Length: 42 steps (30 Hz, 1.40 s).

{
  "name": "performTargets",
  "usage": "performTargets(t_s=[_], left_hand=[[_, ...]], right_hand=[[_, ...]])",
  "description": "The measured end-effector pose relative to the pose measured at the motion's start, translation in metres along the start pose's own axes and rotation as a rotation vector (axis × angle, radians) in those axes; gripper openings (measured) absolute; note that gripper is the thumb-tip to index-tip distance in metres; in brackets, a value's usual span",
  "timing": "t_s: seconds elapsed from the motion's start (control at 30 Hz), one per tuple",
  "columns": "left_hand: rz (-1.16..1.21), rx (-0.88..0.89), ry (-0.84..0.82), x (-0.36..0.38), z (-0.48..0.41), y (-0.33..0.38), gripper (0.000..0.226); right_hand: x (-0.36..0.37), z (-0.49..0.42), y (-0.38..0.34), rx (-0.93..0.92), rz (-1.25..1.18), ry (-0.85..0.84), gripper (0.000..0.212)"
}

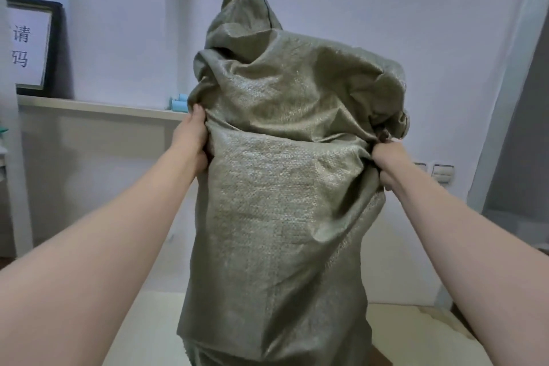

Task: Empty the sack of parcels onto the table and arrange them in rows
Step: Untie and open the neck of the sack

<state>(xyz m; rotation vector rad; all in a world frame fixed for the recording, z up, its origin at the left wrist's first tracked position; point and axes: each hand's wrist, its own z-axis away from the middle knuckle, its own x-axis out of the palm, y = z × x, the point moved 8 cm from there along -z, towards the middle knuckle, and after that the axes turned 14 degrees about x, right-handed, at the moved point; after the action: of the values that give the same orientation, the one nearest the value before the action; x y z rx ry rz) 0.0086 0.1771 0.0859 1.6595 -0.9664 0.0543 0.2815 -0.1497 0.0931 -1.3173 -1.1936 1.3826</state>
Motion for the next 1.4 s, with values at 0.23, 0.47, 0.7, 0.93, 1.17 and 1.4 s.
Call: performTargets(t_s=[0.23,0.47,0.7,0.93,1.17,1.4], left_hand=[[-0.087,0.024,0.022,-0.011,0.014,0.004,0.026],[-0.014,0.02,-0.213,0.045,0.035,0.048,0.08],[-0.228,0.008,-0.265,0.062,0.049,0.063,0.076],[-0.176,0.171,-0.093,0.04,0.055,0.044,0.061],[-0.092,0.159,-0.015,0.033,0.057,0.036,0.054],[-0.093,0.236,-0.047,0.039,0.07,0.042,0.059]], right_hand=[[-0.005,0.057,0.005,0.103,-0.449,-0.192,0.017],[-0.015,0.092,-0.035,0.118,-0.544,-0.24,0.062],[-0.004,0.099,-0.043,0.13,-0.215,-0.308,0.026],[-0.029,0.119,-0.028,0.111,-0.841,-0.352,0.026],[-0.046,0.129,-0.064,-0.066,-0.576,-0.316,0.081],[-0.017,0.126,-0.066,-0.319,0.235,-0.069,0.024]])
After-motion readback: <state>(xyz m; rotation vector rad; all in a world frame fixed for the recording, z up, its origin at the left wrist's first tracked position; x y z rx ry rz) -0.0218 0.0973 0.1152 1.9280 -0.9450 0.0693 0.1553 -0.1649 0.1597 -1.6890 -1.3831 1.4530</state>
